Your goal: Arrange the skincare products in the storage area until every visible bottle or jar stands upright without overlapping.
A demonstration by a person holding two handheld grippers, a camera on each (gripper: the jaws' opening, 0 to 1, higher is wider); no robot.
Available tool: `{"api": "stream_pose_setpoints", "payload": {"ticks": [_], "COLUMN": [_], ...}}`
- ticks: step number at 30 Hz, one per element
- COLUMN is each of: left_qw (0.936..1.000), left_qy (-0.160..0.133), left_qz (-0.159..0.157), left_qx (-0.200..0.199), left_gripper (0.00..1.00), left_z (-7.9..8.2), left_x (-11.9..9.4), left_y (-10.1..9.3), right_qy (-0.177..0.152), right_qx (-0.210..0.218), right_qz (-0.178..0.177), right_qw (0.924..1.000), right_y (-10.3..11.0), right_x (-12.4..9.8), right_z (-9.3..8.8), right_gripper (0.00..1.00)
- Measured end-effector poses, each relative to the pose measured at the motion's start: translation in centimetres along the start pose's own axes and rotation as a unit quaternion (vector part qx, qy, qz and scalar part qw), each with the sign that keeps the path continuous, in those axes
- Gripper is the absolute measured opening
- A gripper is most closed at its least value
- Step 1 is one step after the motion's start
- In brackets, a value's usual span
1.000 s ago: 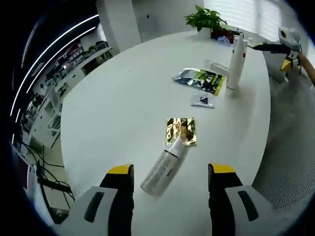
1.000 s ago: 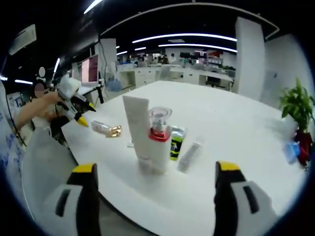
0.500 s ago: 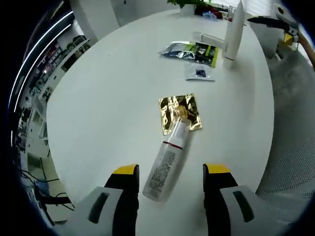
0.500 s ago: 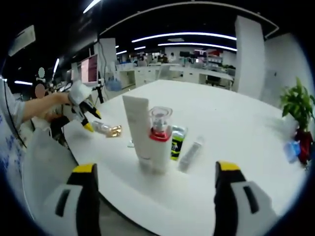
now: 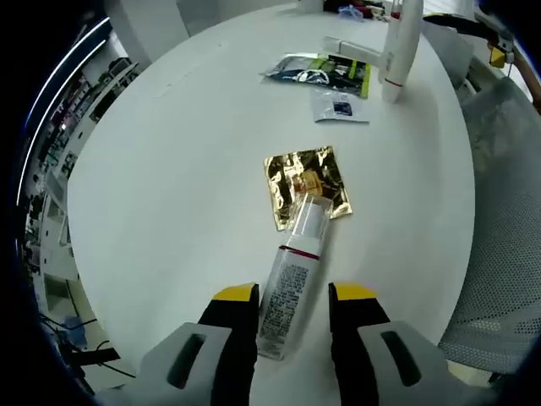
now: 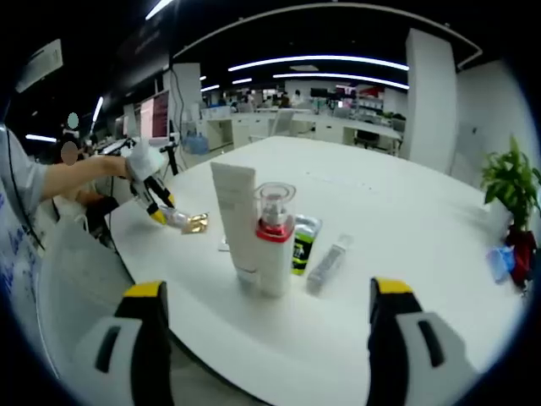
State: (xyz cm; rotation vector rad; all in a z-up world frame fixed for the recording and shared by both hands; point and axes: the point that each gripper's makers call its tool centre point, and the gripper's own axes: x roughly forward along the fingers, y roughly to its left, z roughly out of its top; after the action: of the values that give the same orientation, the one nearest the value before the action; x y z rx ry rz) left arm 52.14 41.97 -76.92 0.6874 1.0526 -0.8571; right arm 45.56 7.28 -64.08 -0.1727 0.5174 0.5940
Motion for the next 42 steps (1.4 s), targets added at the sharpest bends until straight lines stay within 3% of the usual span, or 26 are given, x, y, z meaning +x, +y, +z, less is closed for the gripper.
{"api": "stream_pose_setpoints", "payload": {"ticks": [3,15,22,34,42], "left_qw": [1.0,0.9998,0.9997,0.9976,0.9897], "left_qy": [0.004,0.003,-0.015,-0.059,-0.134], "left_qz": [0.004,0.01,0.021,0.036,0.028], "left_qx": [0.007,0.018,0.001,-0.007,-0.041], "left_gripper": [0.2,0.18,0.17,0.16,0.16], "left_z": [-0.2,-0.3,0.1,1.7,4.4], "left_x": [0.2,0.1,-0.3,-1.3,-3.3], "left_y": [0.2,-0.3,-0.4,-1.1,-2.7], "right_qy": [0.0,-0.003,-0.006,-0.011,-0.015], "right_qx": [-0.001,-0.004,-0.005,-0.001,-0.004], "right_qz": [0.0,0.001,0.001,0.007,0.007], "right_qw": [1.0,1.0,1.0,0.9999,0.9999], "right_y": [0.0,0.1,0.3,0.8,1.0], "right_x": [0.0,-0.1,-0.2,-0.3,-0.3], "right_z": [0.0,0.1,0.3,0.4,0.7], "right_gripper": [1.0,0.99,0.99,0.99,0.99]}}
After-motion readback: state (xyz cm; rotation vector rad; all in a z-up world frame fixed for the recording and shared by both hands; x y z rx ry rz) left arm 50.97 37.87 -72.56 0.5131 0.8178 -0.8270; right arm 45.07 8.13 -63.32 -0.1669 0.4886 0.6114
